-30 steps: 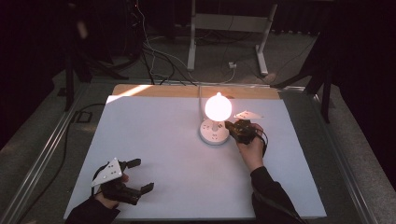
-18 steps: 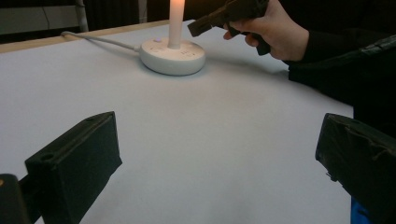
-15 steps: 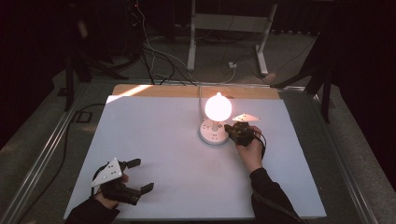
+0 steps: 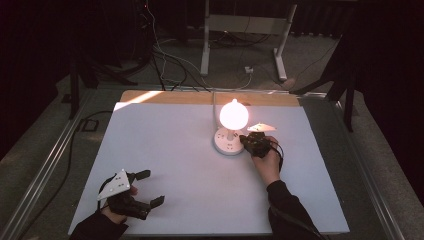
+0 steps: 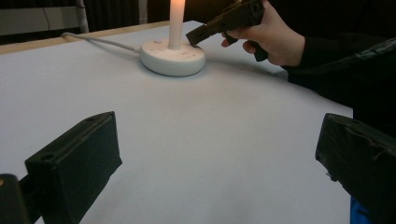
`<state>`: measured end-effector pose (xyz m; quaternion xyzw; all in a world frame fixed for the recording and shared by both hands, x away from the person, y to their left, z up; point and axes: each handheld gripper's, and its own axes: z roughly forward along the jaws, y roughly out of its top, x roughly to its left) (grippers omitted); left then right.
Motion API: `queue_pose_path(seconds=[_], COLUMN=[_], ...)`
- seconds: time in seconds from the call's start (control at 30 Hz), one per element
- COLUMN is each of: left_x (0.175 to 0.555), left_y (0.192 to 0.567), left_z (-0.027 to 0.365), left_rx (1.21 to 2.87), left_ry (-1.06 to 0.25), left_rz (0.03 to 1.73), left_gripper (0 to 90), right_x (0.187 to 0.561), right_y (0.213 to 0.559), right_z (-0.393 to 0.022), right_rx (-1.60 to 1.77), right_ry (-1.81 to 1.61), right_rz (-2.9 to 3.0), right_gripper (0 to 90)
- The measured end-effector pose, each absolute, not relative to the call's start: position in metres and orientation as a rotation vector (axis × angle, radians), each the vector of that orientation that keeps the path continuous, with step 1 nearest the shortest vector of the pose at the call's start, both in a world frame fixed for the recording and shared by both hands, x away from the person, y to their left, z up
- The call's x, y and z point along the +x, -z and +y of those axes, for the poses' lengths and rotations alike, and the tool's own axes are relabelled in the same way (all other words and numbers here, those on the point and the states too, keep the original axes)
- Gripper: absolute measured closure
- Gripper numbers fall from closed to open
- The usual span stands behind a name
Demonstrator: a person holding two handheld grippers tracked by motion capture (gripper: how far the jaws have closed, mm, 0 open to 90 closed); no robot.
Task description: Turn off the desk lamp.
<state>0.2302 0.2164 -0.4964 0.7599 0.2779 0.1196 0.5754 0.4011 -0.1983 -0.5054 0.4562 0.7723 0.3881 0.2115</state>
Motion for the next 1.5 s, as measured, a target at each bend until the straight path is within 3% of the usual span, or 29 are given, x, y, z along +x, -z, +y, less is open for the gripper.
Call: queue_pose_path(seconds=[0.33, 0.6, 1.5], left_x=[0.23, 0.231, 0.23], left_y=[0.496, 0.497, 0.496], left_z=[0.216, 0.216, 0.216], left_rx=[1.781, 1.782, 1.776], left_ry=[-0.281, -0.278, -0.28], left_rz=[0.649, 0.651, 0.647], left_gripper=[0.6, 0.6, 0.6], right_x=[0.401, 0.397, 0.4], right_y=[0.506, 0.485, 0.496], right_z=[-0.2, -0.2, -0.2], right_rx=[1.269, 1.249, 1.266], right_ry=[-1.097, -1.153, -1.115], right_rz=[2.136, 2.096, 2.116], right_gripper=[90.0, 90.0, 90.0])
